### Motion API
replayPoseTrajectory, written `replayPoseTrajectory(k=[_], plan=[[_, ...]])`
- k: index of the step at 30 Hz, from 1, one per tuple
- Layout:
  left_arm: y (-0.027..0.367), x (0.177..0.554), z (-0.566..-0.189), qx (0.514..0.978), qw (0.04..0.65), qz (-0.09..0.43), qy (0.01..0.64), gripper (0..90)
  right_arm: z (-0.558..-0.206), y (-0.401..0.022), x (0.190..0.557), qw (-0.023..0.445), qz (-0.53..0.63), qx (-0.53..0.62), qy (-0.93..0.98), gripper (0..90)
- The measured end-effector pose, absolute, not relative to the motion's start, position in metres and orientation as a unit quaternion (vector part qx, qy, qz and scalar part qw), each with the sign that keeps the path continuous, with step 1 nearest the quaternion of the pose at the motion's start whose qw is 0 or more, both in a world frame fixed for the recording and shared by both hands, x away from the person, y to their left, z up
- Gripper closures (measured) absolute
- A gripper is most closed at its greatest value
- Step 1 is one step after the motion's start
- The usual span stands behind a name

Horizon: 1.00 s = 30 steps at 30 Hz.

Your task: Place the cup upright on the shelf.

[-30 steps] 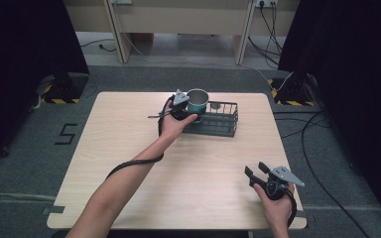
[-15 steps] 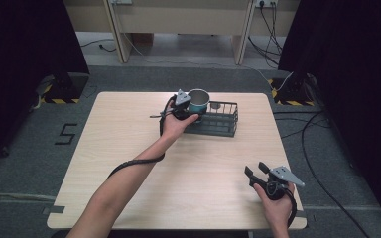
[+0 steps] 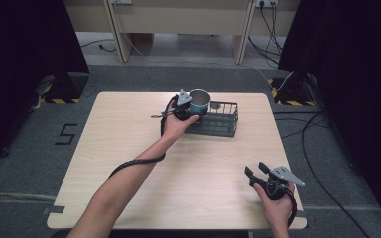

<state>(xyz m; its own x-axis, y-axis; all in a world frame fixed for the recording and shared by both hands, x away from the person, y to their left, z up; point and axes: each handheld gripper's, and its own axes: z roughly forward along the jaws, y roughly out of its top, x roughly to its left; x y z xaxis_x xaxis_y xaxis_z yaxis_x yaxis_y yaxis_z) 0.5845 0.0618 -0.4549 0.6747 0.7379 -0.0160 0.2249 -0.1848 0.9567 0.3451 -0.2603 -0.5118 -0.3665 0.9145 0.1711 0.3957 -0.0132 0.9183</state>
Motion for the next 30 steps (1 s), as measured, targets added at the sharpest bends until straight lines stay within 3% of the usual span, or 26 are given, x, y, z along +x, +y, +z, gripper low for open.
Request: replayPoseTrajectory(k=[30], plan=[[0.085,0.564,-0.435,0.74,0.548,0.25,0.299,14.1,-0.512,-0.26,0.346,0.256,0.504,0.501,0.655,35.2]])
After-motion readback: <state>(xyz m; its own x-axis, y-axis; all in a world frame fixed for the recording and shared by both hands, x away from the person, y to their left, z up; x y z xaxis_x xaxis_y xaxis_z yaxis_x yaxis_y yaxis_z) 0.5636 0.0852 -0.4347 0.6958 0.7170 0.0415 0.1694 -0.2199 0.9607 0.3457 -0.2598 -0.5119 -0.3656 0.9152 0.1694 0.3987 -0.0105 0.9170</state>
